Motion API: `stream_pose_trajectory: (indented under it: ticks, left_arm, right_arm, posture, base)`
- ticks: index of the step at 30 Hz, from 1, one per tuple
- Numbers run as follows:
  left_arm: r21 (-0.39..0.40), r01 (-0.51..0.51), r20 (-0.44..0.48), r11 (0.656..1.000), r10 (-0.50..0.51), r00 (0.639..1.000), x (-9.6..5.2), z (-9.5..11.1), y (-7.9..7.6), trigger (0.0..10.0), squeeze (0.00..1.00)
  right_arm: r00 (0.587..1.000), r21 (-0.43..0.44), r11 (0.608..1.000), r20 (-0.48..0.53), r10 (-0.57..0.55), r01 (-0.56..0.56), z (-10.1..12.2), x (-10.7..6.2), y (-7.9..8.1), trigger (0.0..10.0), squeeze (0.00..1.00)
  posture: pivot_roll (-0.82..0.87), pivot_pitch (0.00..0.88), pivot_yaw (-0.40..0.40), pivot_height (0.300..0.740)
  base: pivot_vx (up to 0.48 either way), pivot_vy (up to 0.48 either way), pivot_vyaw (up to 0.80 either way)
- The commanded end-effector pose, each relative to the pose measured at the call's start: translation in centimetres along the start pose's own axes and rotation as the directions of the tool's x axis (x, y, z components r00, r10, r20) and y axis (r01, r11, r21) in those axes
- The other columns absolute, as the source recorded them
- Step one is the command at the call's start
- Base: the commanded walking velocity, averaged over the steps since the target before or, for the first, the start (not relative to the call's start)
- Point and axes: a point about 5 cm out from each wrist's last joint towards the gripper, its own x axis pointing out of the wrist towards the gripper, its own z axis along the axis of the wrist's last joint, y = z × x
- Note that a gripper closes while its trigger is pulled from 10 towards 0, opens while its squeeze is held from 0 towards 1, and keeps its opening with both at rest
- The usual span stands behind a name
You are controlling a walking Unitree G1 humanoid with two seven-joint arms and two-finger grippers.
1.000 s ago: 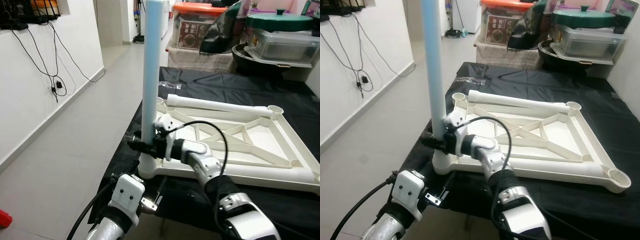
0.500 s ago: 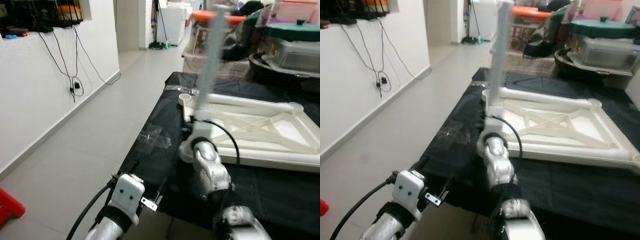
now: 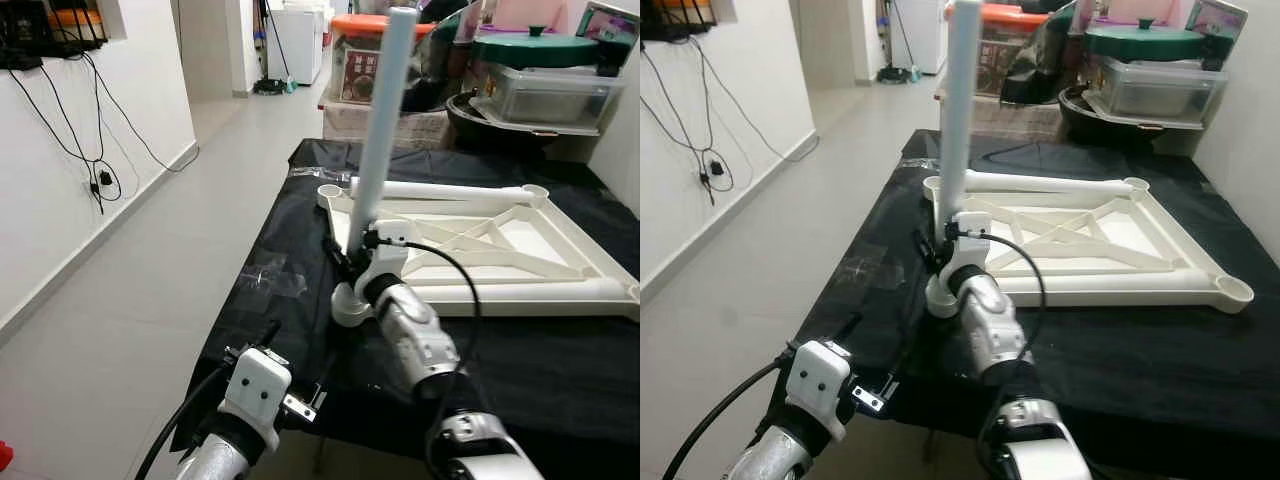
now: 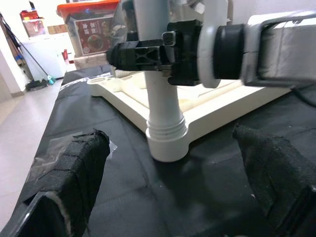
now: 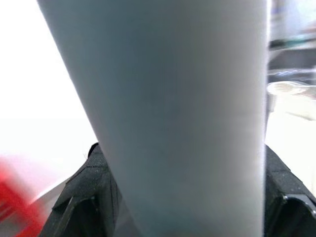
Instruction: Building children table
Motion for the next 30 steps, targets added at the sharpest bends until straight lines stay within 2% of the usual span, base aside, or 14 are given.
stream_pose_trajectory:
  ticks: [1,3,7,11,12,14,17,19,20,22,24,25,28,30]
  left_arm:
    - [0.002,0.0,-0.012,1.0,0.0,1.0,0.0,-0.4,0.1,10.0,0.0]
    - [0.002,0.0,-0.012,1.0,0.0,1.0,0.0,-0.4,0.1,10.0,0.0]
    - [0.003,0.0,-0.011,1.0,0.0,1.0,0.0,-0.4,0.1,10.0,0.0]
    - [0.004,-0.001,-0.011,1.0,0.001,1.0,0.0,-0.4,0.1,10.0,0.0]
    - [0.004,-0.002,-0.011,1.0,0.002,1.0,0.0,-0.4,0.0,10.0,0.0]
    - [0.003,-0.003,-0.011,1.0,0.003,1.0,-0.1,-0.4,0.0,10.0,0.0]
    - [0.003,-0.004,-0.011,1.0,0.004,1.0,-0.1,-0.3,0.0,10.0,0.0]
    - [0.002,-0.005,-0.011,1.0,0.005,1.0,-0.1,-0.3,0.0,10.0,0.0]
    - [0.001,-0.005,-0.011,1.0,0.005,1.0,0.0,-0.2,0.0,10.0,0.0]
    - [0.0,-0.005,-0.011,1.0,0.005,1.0,0.0,-0.2,0.0,10.0,0.0]
    - [-0.001,-0.005,-0.012,1.0,0.005,1.0,0.0,-0.3,0.0,10.0,0.0]
    - [-0.002,-0.005,-0.013,1.0,0.005,1.0,-0.1,-0.3,0.0,10.0,0.0]
    - [-0.002,-0.005,-0.013,1.0,0.005,1.0,-0.1,-0.3,0.0,10.0,0.0]
    - [-0.002,0.003,-0.013,1.0,-0.003,1.0,0.0,-0.3,0.0,10.0,0.0]
  right_arm:
    - [0.959,0.047,0.963,-0.087,0.27,-0.267,-0.9,-0.1,1.7,10.0,0.0]
    - [0.943,0.048,0.948,-0.096,0.319,-0.316,-0.9,-0.3,1.7,10.0,0.0]
    - [0.823,0.026,0.84,-0.185,0.536,-0.541,-0.7,-0.8,2.0,10.0,0.0]
    - [0.784,0.022,0.806,-0.214,0.582,-0.592,-0.8,-0.3,2.3,10.0,0.0]
    - [0.77,0.01,0.791,-0.224,0.598,-0.611,-0.9,-0.1,2.7,0.0,0.0]
    - [0.776,-0.03,0.794,-0.234,0.585,-0.608,-1.0,0.5,3.3,0.0,0.0]
    - [0.839,-0.076,0.857,-0.262,0.477,-0.51,-1.8,1.5,3.8,0.0,0.0]
    - [0.899,-0.116,0.906,-0.224,0.376,-0.408,-1.7,1.8,3.4,0.0,0.0]
    - [0.984,-0.166,0.979,-0.155,0.089,-0.115,-1.3,2.2,1.6,0.0,0.0]
    - [0.991,-0.177,0.984,-0.133,-0.005,-0.019,-1.2,2.1,0.9,0.0,0.0]
    - [0.939,-0.2,0.926,-0.062,-0.339,0.321,-0.9,1.2,-1.4,0.0,0.0]
    - [0.864,-0.204,0.849,-0.028,-0.503,0.487,-0.8,0.3,-2.6,0.0,0.0]
    - [0.854,-0.205,0.839,-0.025,-0.519,0.504,-0.8,0.2,-2.8,0.0,0.0]
    - [0.721,-0.146,0.71,0.028,-0.693,0.689,-0.9,-1.5,-2.2,0.0,0.0]
  posture:
    - [0.11,0.0,-0.06,0.74]
    - [0.11,0.0,-0.06,0.74]
    - [0.12,0.0,-0.065,0.74]
    - [0.13,0.0,-0.069,0.74]
    - [0.13,0.0,-0.071,0.74]
    - [0.13,0.0,-0.072,0.74]
    - [0.13,0.0,-0.07,0.74]
    - [0.13,0.0,-0.071,0.74]
    - [0.12,0.0,-0.073,0.74]
    - [0.12,0.0,-0.073,0.74]
    - [0.12,0.0,-0.063,0.74]
    - [0.12,0.0,-0.063,0.74]
    - [0.12,0.0,-0.063,0.74]
    - [0.11,0.0,-0.06,0.74]
  base:
    - [0.0,0.0,0.0]
    - [0.0,0.0,0.0]
    - [0.0,0.0,0.0]
    - [0.0,0.0,0.0]
    - [0.0,0.0,0.0]
    - [0.0,0.0,0.0]
    - [0.0,0.0,0.0]
    - [0.0,0.0,0.0]
    - [0.0,0.0,0.0]
    - [0.0,0.0,0.0]
    - [0.0,0.0,0.0]
    - [0.0,0.0,0.0]
    - [0.0,0.0,0.0]
    - [0.0,0.0,0.0]
